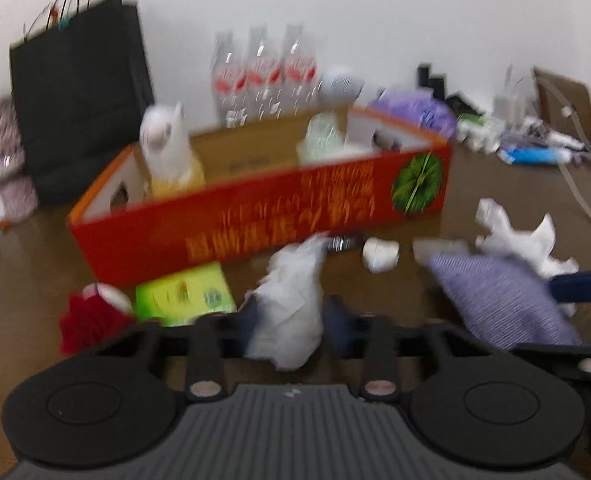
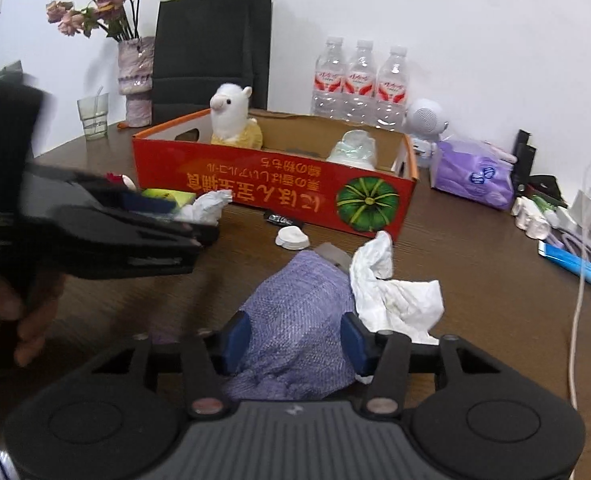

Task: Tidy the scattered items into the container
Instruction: 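Grasp the purple pouch with the right tool while the left tool grasps a crumpled tissue, then lift the pouch and tissue and carry both over the cardboard box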

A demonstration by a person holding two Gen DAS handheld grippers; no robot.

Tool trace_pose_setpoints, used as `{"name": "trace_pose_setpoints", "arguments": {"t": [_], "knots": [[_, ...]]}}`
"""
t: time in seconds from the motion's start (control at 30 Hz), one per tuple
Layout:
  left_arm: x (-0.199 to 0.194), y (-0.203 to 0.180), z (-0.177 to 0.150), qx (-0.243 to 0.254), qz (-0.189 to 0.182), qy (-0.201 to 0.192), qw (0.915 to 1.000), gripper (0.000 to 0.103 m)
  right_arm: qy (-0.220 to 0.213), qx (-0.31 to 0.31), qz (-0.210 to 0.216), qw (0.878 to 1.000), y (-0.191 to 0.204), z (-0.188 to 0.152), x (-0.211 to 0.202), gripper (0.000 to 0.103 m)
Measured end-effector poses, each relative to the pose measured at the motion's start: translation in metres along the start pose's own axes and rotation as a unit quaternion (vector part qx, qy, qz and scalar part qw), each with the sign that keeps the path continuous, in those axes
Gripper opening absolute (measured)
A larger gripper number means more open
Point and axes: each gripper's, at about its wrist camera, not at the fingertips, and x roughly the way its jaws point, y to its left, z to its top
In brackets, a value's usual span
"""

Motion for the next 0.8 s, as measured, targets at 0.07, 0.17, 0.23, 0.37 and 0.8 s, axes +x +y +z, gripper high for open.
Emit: {"name": "trace_pose_setpoints", "arguments": {"t": [0.07,0.17,0.23,0.37,0.8], "knots": [[-0.010,-0.002,-0.005,-0.001,-0.003,-0.007,1.0000,0.020,-0.009,0.005,0.009,1.000,0.000,-0.004,-0.005,0.055],[-0.036,-0.003,-0.017,-0.022,-0.018,-0.002,0.9996,0.019,-0.013,0.002,0.021,1.000,0.006,-0.005,-0.002,0.055],[-0.057,0.000,-0.027,-0.044,-0.023,0.002,0.9988,0.019,-0.018,-0.006,0.018,1.000,0.011,-0.005,0.004,0.054],[-0.102,0.011,-0.049,-0.093,-0.038,0.006,0.9949,0.019,-0.003,-0.027,-0.023,0.999,0.019,-0.007,0.023,0.046],[-0.165,0.002,-0.091,-0.100,-0.032,0.008,0.9944,0.027,0.026,-0.081,0.051,0.995,0.062,-0.067,-0.091,0.044]]}}
